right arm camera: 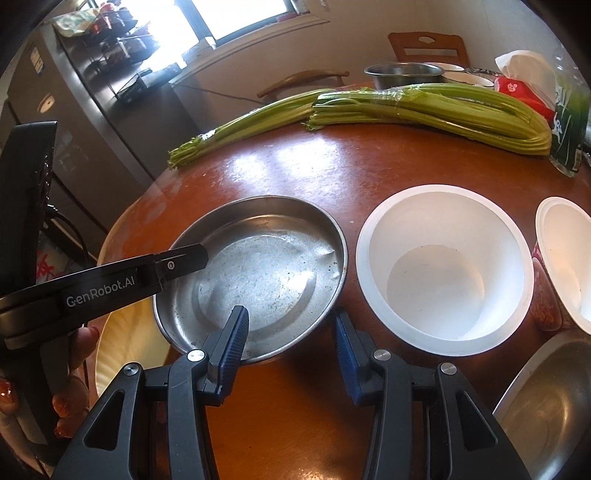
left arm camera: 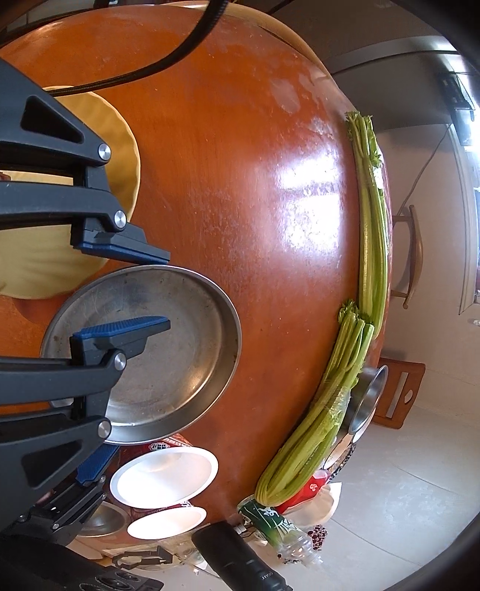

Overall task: Organize plates and bowls
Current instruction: 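Lift the steel tray with the left tool over the yellow shell bowl, then lower the steel tray onto the yellow shell bowl with the left tool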

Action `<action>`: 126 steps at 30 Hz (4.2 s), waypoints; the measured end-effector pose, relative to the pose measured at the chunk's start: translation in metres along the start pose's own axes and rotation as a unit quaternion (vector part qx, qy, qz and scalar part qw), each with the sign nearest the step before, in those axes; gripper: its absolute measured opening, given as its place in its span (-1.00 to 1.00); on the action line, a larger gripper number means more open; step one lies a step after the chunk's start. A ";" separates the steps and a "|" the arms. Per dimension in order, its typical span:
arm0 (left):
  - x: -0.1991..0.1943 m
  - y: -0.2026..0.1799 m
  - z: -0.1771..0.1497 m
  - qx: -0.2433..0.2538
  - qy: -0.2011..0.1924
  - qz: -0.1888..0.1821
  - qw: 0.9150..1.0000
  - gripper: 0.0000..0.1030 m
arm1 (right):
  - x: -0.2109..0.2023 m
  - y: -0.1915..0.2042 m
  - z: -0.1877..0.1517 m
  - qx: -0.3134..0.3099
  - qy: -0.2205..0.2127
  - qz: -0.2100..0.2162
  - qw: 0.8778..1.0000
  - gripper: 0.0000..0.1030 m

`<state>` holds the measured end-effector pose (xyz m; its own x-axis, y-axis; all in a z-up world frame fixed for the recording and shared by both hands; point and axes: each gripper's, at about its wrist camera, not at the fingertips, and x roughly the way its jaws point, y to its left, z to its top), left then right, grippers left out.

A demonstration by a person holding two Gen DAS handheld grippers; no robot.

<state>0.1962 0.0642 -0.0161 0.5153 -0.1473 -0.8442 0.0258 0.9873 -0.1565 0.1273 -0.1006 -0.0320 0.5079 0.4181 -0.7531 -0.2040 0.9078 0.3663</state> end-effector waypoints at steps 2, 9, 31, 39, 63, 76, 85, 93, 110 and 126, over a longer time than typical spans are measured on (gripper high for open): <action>-0.003 0.001 -0.001 -0.001 -0.003 0.000 1.000 -0.46 | -0.002 0.002 -0.001 -0.002 -0.002 0.001 1.000 -0.07; -0.020 0.003 -0.005 -0.003 -0.022 0.006 1.000 -0.46 | -0.013 0.010 -0.002 -0.012 -0.016 0.014 1.000 -0.07; -0.088 0.023 -0.027 -0.037 -0.091 0.031 0.995 -0.46 | -0.054 0.057 0.002 -0.084 -0.069 0.059 0.992 -0.07; -0.114 0.045 -0.041 -0.067 -0.123 0.055 0.989 -0.46 | -0.053 0.085 0.003 -0.129 -0.070 0.078 0.986 -0.07; -0.124 0.093 -0.081 -0.141 -0.162 0.111 0.970 -0.45 | -0.012 0.133 -0.011 -0.238 -0.053 0.100 0.965 -0.07; -0.096 0.099 -0.092 -0.152 -0.137 0.101 0.974 -0.45 | 0.011 0.130 -0.014 -0.251 -0.023 0.082 0.964 -0.07; -0.072 0.092 -0.097 -0.147 -0.114 0.106 0.977 -0.45 | 0.024 0.121 -0.020 -0.258 -0.013 0.063 0.964 -0.07; -0.066 0.090 -0.102 -0.140 -0.105 0.110 0.978 -0.45 | 0.031 0.118 -0.026 -0.270 -0.006 0.058 0.961 -0.07; -0.065 0.087 -0.111 -0.134 -0.095 0.123 0.979 -0.45 | 0.035 0.118 -0.034 -0.291 0.002 0.061 0.955 -0.07; -0.069 0.085 -0.121 -0.118 -0.092 0.115 0.982 -0.45 | 0.035 0.121 -0.041 -0.309 -0.007 0.048 0.950 -0.07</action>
<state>0.0586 0.1508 -0.0330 0.6306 0.1129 -0.7679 -0.2975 0.9490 -0.1047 0.0859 0.0252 -0.0365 0.4723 0.5040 -0.7231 -0.7002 0.7129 0.0395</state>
